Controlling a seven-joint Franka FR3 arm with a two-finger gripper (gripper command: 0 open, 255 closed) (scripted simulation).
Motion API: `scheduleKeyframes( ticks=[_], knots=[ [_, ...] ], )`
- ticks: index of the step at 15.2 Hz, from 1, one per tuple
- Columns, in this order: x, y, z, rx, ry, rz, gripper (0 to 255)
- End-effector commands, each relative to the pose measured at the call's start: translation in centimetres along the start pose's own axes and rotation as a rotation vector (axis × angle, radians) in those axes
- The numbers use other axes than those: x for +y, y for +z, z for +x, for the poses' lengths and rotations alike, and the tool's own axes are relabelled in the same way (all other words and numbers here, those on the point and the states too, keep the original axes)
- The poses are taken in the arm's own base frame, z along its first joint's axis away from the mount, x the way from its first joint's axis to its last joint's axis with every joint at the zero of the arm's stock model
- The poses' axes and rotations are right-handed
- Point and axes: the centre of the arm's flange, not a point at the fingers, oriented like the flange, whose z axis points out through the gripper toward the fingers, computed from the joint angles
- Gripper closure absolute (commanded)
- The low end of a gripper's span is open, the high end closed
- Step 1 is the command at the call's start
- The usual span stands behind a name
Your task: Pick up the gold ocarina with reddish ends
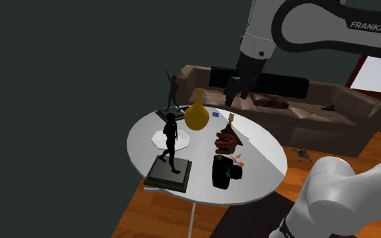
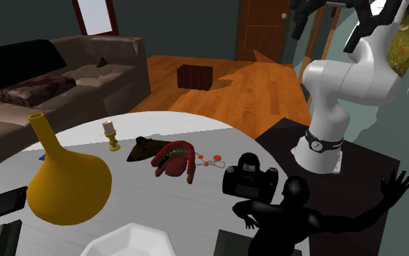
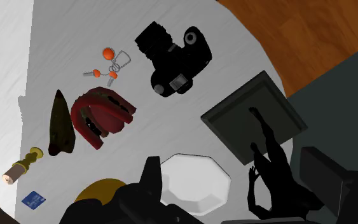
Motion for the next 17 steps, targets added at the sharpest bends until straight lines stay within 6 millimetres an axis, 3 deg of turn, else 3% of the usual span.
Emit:
scheduleKeyframes(
  ticks=[1,17],
  knots=[
    [0.0,0.0,0.0,0.000,0.000,0.000,0],
    [14.9,15.0,4.0,0.052,0.104,0.056,0]
  ],
)
